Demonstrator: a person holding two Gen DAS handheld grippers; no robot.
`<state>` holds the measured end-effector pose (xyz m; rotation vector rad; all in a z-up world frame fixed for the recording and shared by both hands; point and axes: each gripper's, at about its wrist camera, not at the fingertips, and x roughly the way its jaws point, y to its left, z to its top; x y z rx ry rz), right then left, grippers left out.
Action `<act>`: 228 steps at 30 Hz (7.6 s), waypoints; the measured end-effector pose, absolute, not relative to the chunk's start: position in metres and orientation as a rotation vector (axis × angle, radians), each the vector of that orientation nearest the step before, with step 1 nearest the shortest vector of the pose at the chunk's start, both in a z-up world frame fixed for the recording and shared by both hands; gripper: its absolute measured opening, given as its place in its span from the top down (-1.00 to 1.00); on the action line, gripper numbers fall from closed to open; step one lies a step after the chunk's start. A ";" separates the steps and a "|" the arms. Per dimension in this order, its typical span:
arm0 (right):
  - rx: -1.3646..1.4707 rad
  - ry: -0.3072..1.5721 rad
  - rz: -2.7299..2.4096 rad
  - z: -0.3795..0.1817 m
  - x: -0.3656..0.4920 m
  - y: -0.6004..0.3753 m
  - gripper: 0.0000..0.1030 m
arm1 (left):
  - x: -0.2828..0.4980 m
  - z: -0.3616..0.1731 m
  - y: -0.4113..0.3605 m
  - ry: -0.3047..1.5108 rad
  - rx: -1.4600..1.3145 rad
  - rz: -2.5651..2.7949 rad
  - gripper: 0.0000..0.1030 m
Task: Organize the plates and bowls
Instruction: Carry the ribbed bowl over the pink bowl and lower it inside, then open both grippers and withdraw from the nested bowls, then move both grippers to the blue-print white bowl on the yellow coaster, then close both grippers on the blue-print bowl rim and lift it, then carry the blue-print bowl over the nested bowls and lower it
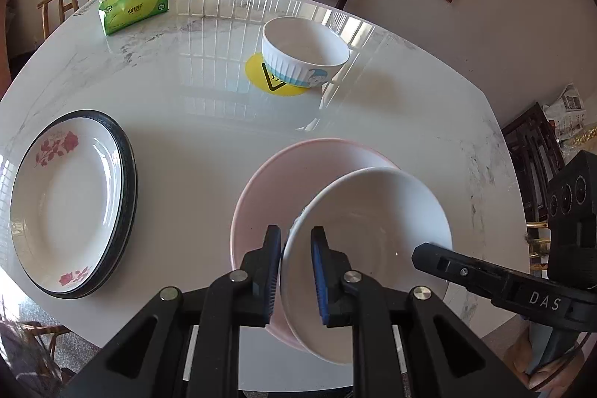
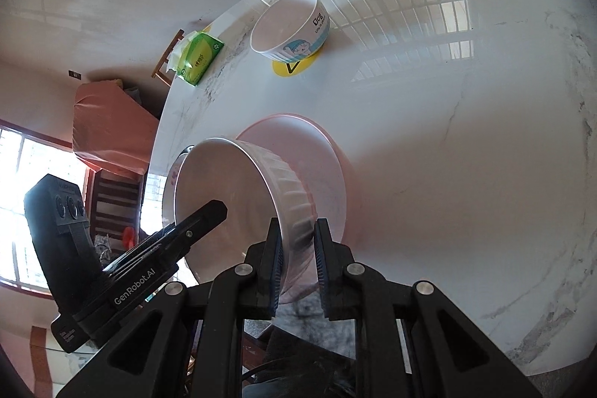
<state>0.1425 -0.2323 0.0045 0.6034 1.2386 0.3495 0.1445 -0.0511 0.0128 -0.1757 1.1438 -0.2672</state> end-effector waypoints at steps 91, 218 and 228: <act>0.395 0.956 0.332 -0.007 0.179 -0.276 0.59 | 0.267 0.022 -0.007 1.098 -0.204 -0.183 0.32; 0.583 1.111 0.489 0.018 0.116 -0.225 0.70 | 0.115 0.042 -0.048 1.042 -0.106 -0.203 0.74; 0.572 1.140 0.482 0.013 0.121 -0.221 0.67 | 0.123 0.030 -0.045 1.073 -0.118 -0.197 0.73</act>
